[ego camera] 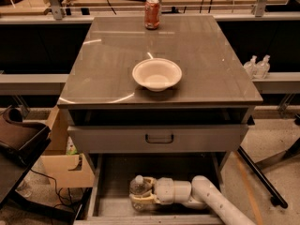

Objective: Place water bottle into middle drawer

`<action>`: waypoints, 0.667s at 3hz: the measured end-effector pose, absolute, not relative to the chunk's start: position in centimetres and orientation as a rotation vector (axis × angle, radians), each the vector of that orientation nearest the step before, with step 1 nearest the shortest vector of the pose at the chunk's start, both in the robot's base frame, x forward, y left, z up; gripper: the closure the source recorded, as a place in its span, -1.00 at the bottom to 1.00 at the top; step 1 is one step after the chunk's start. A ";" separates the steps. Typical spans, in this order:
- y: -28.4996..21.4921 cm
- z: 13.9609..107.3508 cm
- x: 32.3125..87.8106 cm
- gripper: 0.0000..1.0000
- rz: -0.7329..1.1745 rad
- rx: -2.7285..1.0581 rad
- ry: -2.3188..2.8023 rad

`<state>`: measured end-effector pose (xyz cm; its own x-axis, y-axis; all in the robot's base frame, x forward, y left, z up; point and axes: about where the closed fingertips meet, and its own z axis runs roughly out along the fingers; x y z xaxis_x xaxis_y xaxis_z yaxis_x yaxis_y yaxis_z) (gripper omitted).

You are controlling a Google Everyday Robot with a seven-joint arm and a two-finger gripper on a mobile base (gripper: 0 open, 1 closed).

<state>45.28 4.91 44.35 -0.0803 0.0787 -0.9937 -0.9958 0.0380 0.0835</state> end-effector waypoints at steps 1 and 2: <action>5.1 44.0 45.2 1.00 1.262 -1.099 1.241; 5.1 44.3 45.2 1.00 1.262 -1.099 1.241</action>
Offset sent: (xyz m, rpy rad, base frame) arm -0.0003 0.0018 -0.0089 -0.0996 -0.0149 -0.0095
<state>45.23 5.06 44.27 -0.0753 0.0599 -0.9954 -0.9962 0.0388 0.0777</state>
